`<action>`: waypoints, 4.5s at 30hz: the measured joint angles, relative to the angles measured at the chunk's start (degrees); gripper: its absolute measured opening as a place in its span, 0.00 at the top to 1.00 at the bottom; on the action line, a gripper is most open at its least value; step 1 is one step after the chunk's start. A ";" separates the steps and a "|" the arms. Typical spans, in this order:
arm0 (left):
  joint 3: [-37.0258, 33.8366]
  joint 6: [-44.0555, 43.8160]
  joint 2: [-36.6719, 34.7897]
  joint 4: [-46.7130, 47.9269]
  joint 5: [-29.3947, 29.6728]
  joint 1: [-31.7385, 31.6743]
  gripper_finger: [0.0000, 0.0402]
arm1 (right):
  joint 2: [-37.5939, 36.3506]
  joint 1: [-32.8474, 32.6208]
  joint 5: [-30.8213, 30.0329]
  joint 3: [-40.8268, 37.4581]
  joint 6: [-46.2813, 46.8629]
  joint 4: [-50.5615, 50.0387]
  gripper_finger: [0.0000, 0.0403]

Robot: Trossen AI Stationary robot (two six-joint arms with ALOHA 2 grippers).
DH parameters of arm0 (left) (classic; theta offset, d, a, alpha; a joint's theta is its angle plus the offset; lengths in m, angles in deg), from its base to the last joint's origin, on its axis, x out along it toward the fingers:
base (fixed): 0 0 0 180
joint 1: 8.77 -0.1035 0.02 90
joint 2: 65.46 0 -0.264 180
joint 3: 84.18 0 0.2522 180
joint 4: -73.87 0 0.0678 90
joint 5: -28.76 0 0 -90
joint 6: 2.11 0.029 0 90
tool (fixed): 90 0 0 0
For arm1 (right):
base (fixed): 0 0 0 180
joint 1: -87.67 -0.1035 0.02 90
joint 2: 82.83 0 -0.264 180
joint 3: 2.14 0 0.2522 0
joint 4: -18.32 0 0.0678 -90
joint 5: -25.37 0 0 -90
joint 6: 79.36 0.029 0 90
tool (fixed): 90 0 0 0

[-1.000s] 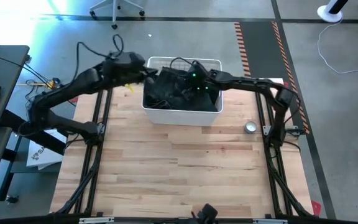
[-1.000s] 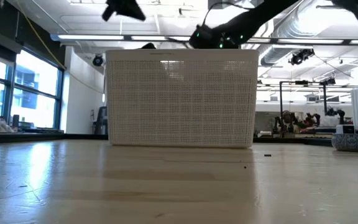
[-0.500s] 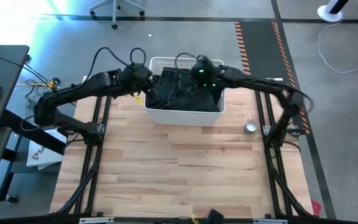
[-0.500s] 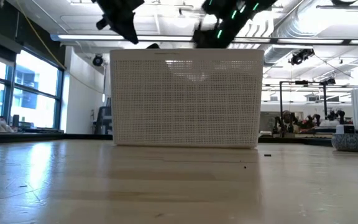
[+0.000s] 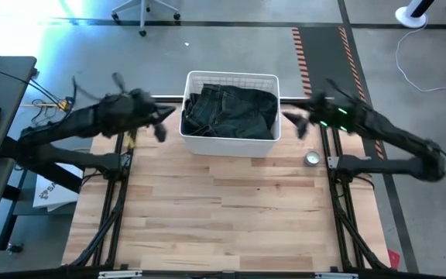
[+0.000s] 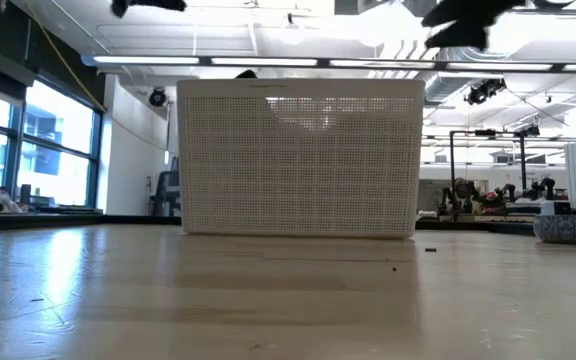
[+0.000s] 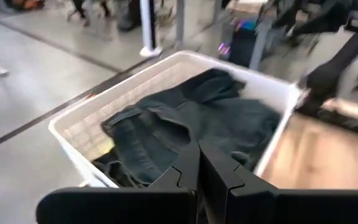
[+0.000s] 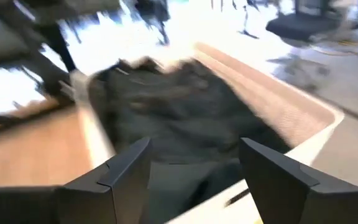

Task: Sort clothes
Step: Return to Home Position

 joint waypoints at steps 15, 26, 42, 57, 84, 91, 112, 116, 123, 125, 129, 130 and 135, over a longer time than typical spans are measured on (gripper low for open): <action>-33.98 -10.00 -26.59 -20.88 -0.01 7.43 1.00 | -46.54 -7.44 5.16 -37.98 21.53 15.35 0.41; -44.17 -11.62 -46.44 -21.39 2.25 9.11 1.00 | -45.01 -14.20 4.58 -53.80 20.95 34.78 0.41; -62.91 -7.57 -50.17 -36.69 -14.81 9.11 1.00 | -44.78 -20.66 1.99 -53.95 12.58 41.25 0.41; -62.84 -5.41 -49.24 -35.11 -15.94 9.13 0.99 | -44.43 -21.59 1.88 -53.91 13.61 29.20 0.41; -62.86 -5.76 -50.24 -35.18 -15.92 9.02 0.99 | -46.63 -27.28 3.20 -53.93 13.63 29.18 0.41; -62.86 -5.78 -50.24 -35.09 -16.10 7.78 0.99 | -46.65 -27.10 3.19 -53.93 13.63 29.21 0.41; -62.86 -5.85 -50.00 -35.05 -16.12 4.61 0.99 | -46.28 -27.12 3.19 -53.95 13.63 29.37 0.41; -62.86 -5.85 -49.50 -35.05 -16.06 2.61 0.99 | -46.28 -27.12 3.19 -53.97 13.63 29.35 0.41; -62.86 -5.85 -49.47 -35.05 -16.05 2.20 0.99 | -46.28 -27.12 3.19 -53.97 13.63 29.35 0.41; -62.86 -5.85 -49.47 -35.05 -16.07 2.20 0.99 | -46.28 -27.12 3.19 -53.97 13.63 29.35 0.41; -62.86 -5.85 -49.47 -35.05 -16.07 2.20 0.99 | -46.26 -27.10 3.19 -53.97 13.63 29.35 0.41; -62.86 -5.85 -49.47 -35.05 -16.07 2.20 0.99 | -46.26 -27.10 3.19 -53.97 13.63 29.35 0.41; -62.86 -5.84 -49.47 -35.05 -16.09 2.22 0.99 | -46.26 -27.12 3.19 -54.00 13.63 29.35 0.41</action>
